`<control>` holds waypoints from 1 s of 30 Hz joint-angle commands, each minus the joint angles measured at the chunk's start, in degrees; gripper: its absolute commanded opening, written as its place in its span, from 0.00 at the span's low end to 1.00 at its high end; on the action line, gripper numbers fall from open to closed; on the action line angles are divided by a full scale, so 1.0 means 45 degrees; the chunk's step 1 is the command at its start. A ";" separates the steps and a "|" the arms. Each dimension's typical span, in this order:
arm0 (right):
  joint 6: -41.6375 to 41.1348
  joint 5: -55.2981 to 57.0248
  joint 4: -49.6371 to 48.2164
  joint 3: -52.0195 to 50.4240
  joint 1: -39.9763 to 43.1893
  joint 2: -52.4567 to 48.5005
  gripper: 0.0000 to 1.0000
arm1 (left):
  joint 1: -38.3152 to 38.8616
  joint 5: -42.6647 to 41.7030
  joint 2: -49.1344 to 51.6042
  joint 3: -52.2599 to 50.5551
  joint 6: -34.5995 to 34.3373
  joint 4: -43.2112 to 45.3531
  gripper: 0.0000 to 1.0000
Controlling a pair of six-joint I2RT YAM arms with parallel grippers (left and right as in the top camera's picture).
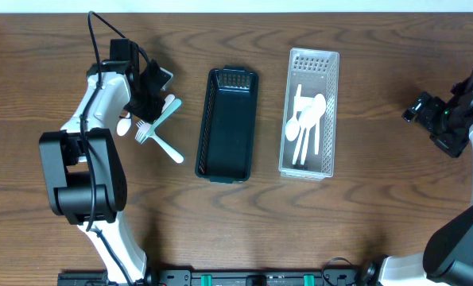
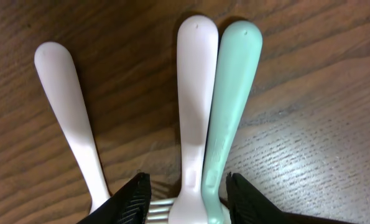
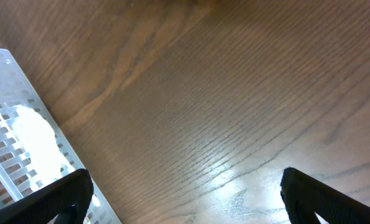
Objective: Pack container
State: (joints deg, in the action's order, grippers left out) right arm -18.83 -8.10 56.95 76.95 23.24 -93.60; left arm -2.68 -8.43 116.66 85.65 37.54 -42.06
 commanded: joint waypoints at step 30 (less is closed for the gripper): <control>0.0155 0.0185 0.0107 -0.0078 0.0083 -0.0092 0.99 | -0.0034 -0.0223 0.1175 0.0185 0.0083 0.0874 0.43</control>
State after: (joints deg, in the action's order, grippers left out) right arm -18.83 -8.08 57.39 76.95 23.24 -93.60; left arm -2.68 -8.84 119.83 85.65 37.54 -38.22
